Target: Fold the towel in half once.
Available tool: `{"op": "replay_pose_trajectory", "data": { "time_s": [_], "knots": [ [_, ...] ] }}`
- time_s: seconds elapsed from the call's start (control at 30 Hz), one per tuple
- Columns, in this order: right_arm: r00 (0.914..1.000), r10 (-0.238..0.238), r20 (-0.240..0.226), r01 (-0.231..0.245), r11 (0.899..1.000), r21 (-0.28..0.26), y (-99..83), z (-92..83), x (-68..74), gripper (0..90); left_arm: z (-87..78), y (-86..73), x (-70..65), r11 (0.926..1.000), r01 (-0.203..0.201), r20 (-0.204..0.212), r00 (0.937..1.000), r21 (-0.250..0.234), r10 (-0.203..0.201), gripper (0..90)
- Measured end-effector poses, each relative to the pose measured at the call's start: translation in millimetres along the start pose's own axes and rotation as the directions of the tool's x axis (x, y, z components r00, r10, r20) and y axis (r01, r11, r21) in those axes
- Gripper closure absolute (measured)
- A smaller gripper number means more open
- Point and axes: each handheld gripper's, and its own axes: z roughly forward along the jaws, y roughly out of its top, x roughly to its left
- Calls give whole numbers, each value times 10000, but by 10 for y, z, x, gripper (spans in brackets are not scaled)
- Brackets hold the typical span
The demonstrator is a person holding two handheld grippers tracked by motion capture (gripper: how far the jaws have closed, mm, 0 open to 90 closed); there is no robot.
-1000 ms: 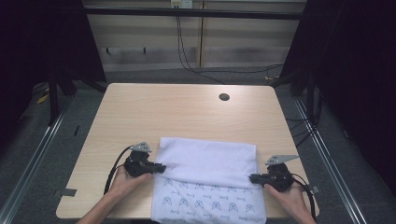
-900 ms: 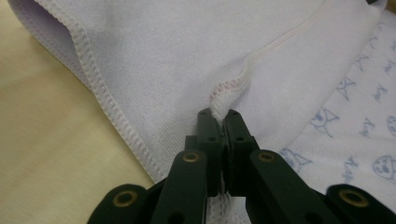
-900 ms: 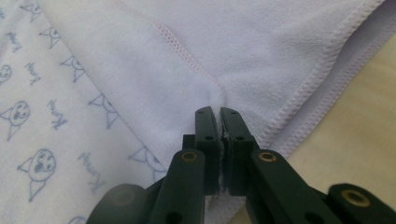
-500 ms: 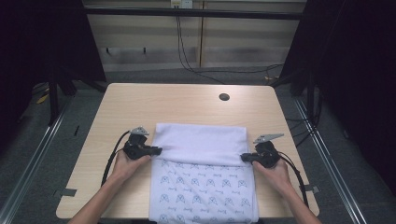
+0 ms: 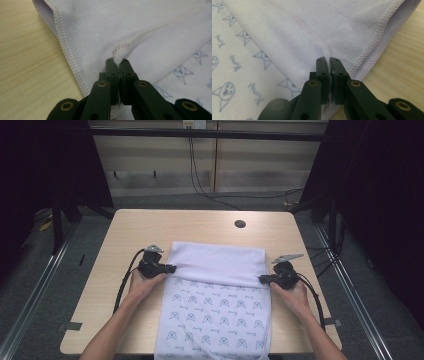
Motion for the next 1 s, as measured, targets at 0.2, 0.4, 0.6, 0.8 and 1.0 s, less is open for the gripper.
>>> {"op": "replay_pose_trajectory", "data": {
  "time_s": [0.2, 0.4, 0.6, 0.8, 1.0],
  "knots": [
    [9992, 337, 235, -326, 9983, -481, 81, 91, -171, 861, 159, 164, 50, 9998, 61, -620, 9980, -189, -73, 877],
    [9968, 698, 387, -672, 9956, -653, 179, 174, -275, 860, 225, 250, 161, 9996, -23, -678, 9977, -274, 5, 877],
    [9931, 1057, 518, -1021, 9926, -663, 307, 267, -356, 860, 231, 284, 232, 9995, -197, -905, 9957, -253, 173, 877],
    [9856, 891, 1436, -847, 9958, -361, 556, 422, -377, 857, 281, 391, 319, 9998, -27, -1382, 9904, -172, 3, 877],
    [9833, 734, 1666, -662, 9966, -480, 673, 486, -345, 860, 229, 372, 381, 9978, 297, -1120, 9930, -593, -362, 877]
  ]
}}
